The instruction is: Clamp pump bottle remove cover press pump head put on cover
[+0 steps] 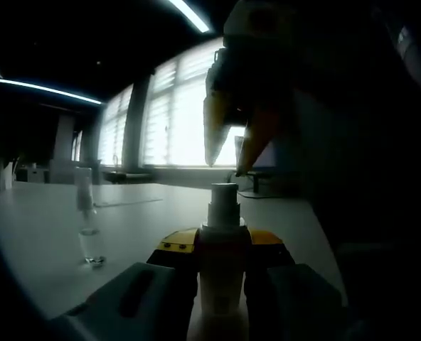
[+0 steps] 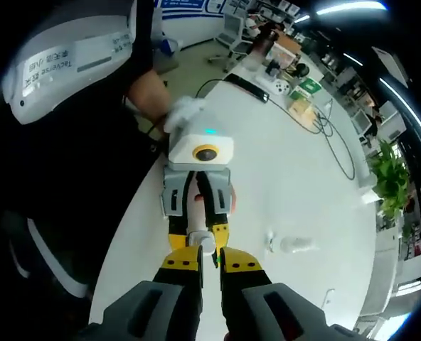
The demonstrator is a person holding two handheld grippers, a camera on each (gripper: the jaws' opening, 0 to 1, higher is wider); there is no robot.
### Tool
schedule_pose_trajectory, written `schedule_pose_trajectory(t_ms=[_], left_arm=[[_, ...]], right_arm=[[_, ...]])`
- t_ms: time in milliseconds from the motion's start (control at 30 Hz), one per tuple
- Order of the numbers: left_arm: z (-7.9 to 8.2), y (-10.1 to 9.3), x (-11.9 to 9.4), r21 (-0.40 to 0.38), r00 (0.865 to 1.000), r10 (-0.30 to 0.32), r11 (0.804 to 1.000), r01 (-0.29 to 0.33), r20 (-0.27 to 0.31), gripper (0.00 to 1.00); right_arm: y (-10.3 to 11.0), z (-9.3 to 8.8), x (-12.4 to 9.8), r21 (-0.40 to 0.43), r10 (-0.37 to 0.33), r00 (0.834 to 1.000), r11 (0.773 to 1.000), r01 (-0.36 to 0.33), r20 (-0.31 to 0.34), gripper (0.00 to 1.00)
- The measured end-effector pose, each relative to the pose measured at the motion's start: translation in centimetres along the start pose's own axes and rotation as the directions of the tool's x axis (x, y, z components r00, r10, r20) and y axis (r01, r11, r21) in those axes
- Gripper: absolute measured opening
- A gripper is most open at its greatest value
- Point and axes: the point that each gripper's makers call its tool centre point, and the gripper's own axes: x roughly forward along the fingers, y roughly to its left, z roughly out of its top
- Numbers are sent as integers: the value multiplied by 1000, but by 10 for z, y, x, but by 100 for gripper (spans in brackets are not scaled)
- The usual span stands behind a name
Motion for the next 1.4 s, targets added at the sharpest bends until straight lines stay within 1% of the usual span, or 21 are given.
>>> schedule_pose_trajectory(t_ms=[133,233,333,533,600,733,1033,1400], left_arm=[[0,0,0,0,1000,0,1000,0,0,15],[0,0,0,-1,1000,-1,1000,1,1,15],[0,-1,0,-1,1000,-2,1000,2,1,15],[0,-1,0,-2,1000,-3,1000,3,1,15],[0,-1,0,-2,1000,-3,1000,3,1,15],[0,-1,0,-1,1000,-5,1000,5,1,15],[0,-1,0,-2,1000,-5,1000,5,1,15],[0,-1,0,-1,1000,-8,1000,8,1,15]], right_arm=[[1,1,2,-8,21,1000,1000,-21,-4,3],[5,-1,4,-25,51,998,998,-51,-23,2],[5,-2,6,-32,61,998,998,-62,-31,1],[3,5,6,-33,70,997,997,-70,-14,0],[4,2,7,-48,81,996,995,-83,-34,0],[5,0,9,-52,101,993,993,-104,-54,0],[4,0,10,-58,127,989,990,-131,-70,0],[7,0,11,-71,175,978,980,-183,-111,0]])
